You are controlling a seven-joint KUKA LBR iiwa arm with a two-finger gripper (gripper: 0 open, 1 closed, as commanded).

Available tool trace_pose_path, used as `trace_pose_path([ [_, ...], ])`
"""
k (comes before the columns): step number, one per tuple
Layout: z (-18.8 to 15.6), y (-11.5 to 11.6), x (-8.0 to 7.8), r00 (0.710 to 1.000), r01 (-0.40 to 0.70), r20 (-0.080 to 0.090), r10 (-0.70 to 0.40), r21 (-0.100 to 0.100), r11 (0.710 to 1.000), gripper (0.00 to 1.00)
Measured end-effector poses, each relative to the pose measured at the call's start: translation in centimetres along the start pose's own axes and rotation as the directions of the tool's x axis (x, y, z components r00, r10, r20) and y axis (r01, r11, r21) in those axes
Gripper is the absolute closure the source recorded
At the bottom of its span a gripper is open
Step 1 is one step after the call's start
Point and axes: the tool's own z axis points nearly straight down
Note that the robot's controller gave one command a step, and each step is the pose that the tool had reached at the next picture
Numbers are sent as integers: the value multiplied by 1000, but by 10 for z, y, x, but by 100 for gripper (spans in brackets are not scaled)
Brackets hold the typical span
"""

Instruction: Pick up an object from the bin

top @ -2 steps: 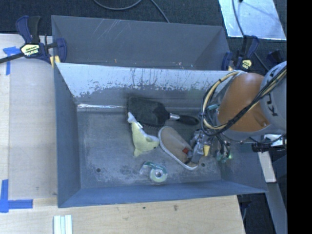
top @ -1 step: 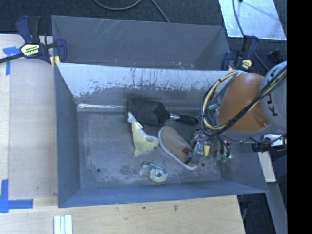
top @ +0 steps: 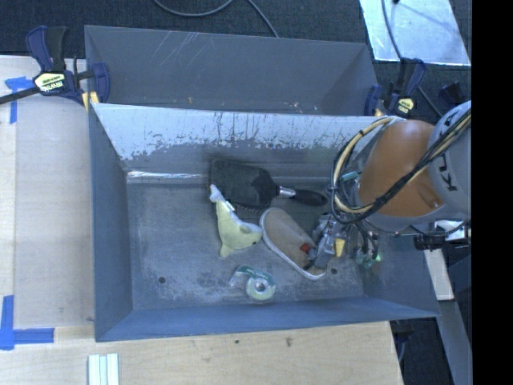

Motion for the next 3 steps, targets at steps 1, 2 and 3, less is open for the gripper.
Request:
trace_pose_path([
  [1,0,0,0,1000,0,0,0,0,1000,100],
  [2,0,0,0,1000,1,0,-1,0,1000,100],
  [3,0,0,0,1000,1,0,-1,0,1000,100],
])
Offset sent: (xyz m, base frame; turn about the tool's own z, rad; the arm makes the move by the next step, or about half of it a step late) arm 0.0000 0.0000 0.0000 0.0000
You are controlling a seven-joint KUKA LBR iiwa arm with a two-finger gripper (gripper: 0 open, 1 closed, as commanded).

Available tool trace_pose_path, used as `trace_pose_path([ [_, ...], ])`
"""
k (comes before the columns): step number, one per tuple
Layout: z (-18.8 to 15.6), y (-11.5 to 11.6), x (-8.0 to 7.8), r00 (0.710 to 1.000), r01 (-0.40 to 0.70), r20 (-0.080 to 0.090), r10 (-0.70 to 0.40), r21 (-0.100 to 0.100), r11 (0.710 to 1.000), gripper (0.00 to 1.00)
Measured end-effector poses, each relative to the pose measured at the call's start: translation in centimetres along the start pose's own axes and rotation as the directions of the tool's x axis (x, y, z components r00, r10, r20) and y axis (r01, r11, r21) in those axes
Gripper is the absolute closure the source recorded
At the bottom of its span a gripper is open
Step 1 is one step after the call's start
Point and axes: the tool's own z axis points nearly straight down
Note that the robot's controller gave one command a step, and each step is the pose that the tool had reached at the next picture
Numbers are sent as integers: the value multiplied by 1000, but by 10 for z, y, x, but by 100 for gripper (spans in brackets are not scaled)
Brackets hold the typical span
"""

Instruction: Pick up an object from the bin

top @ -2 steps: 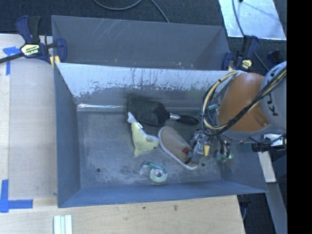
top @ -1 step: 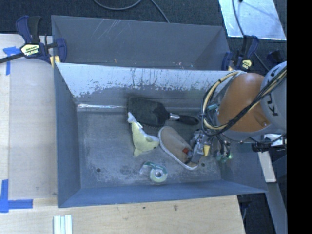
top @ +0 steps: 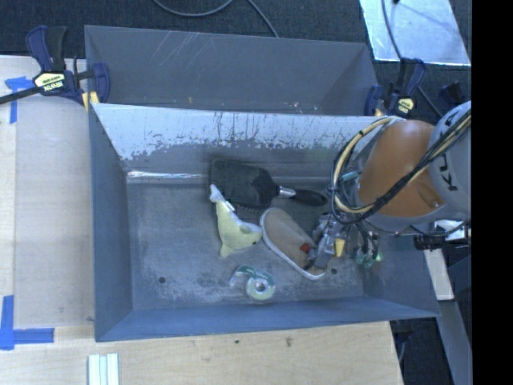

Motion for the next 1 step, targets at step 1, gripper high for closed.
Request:
trace_pose_path([
  [1,0,0,0,1000,0,0,0,0,1000,100],
])
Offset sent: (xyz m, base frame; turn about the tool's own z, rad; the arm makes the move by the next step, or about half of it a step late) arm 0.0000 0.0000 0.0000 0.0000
